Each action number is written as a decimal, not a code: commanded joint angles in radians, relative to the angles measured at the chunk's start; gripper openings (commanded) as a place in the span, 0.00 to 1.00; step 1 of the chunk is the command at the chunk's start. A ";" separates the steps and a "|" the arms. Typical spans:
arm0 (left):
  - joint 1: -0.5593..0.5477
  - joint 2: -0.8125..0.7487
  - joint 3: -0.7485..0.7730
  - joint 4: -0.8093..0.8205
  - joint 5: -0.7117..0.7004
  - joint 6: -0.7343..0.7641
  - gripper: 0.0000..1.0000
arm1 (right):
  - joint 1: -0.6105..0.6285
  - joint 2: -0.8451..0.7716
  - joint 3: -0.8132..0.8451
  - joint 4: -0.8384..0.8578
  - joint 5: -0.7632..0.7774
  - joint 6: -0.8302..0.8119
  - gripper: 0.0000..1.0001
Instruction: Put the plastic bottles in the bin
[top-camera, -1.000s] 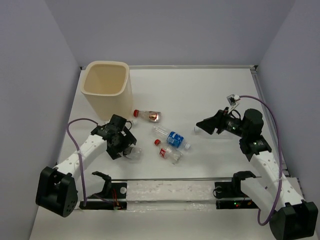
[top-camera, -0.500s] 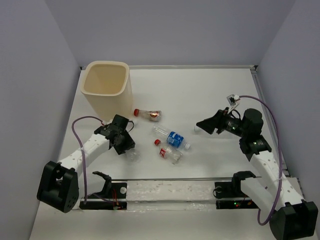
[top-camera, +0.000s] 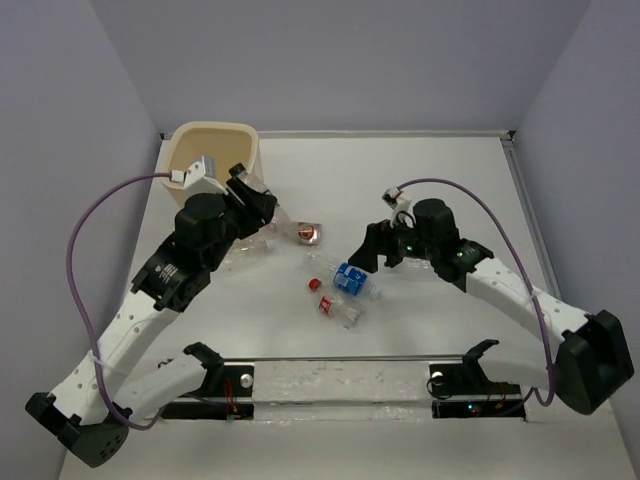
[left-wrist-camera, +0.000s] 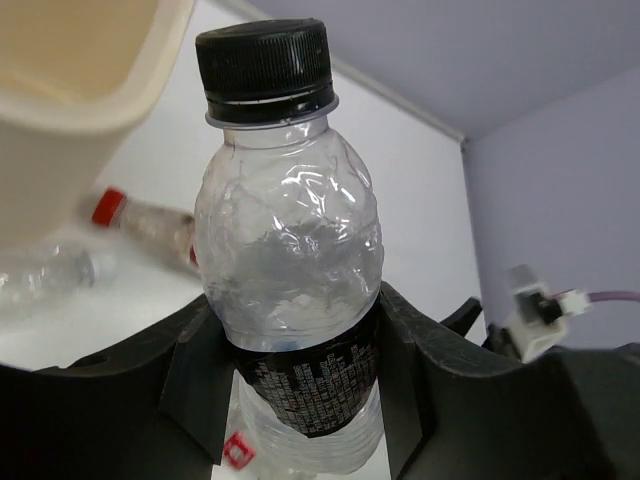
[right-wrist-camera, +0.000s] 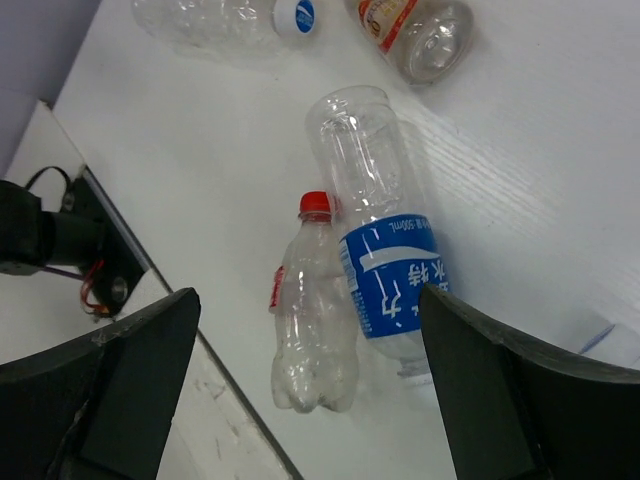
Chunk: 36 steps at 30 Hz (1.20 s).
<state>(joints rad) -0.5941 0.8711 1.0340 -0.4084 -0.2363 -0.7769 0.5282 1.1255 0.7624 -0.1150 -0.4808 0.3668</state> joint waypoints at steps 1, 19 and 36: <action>0.000 0.087 0.142 0.238 -0.147 0.164 0.47 | 0.081 0.138 0.147 -0.032 0.157 -0.158 0.96; 0.350 0.515 0.446 0.470 -0.328 0.387 0.48 | 0.259 0.597 0.495 -0.206 0.223 -0.519 0.99; 0.369 0.569 0.336 0.591 -0.374 0.461 0.84 | 0.268 0.686 0.494 -0.144 0.401 -0.494 0.73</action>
<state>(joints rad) -0.2272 1.4933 1.3754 0.1165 -0.6106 -0.3119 0.7929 1.8019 1.2324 -0.3012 -0.1085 -0.1261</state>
